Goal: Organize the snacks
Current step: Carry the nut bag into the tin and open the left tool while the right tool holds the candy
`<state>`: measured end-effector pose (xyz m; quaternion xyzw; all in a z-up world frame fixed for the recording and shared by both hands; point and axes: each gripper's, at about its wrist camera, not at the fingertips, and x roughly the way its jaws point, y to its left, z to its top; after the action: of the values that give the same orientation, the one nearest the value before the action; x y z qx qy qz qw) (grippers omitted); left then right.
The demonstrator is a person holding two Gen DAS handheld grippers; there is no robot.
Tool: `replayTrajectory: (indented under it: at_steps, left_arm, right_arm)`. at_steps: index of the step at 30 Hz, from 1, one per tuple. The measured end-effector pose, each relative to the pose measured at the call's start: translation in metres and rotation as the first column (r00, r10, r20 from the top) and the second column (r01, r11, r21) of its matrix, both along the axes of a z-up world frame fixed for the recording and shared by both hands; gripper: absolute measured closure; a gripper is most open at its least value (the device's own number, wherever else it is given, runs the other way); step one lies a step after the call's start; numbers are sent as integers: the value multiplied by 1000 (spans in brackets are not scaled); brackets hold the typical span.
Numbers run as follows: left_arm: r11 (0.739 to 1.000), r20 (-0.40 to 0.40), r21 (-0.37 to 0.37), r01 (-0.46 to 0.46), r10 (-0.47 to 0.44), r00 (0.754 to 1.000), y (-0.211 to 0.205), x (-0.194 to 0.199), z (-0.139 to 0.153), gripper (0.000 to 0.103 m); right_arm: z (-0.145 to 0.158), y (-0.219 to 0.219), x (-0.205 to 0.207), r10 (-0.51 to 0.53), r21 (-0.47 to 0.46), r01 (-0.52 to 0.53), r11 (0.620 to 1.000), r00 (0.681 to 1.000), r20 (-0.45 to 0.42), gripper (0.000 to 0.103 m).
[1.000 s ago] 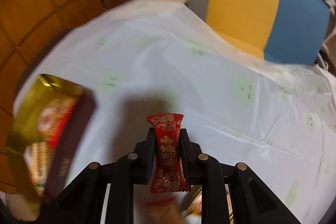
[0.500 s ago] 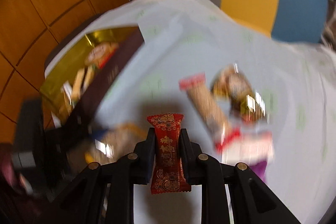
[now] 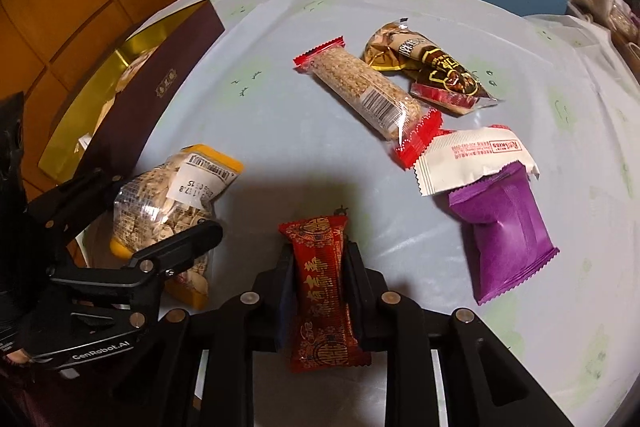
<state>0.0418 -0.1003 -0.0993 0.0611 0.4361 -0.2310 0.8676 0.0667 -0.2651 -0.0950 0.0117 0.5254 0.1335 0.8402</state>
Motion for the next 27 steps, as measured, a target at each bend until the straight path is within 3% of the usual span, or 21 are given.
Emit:
replayTrajectory:
  at_steps: [11, 19, 23, 27]
  left_arm:
    - [1000, -3, -10, 6, -6, 1000, 1, -5, 8, 47]
    - [996, 62, -86, -2, 7, 998, 16, -13, 56, 48]
    - [989, 92, -135, -56, 68, 993, 43, -11, 85, 48]
    - [968, 81, -172, -183, 199, 977, 93, 0, 102, 48]
  right_arm:
    - [-6, 5, -16, -29, -26, 32, 999, 995, 92, 78]
    - [-7, 4, -18, -40, -22, 43, 999, 993, 107, 78]
    - [-5, 4, -19, -41, -29, 44, 999, 993, 108, 78]
    - [-6, 6, -19, -46, -35, 50, 998, 993, 111, 78]
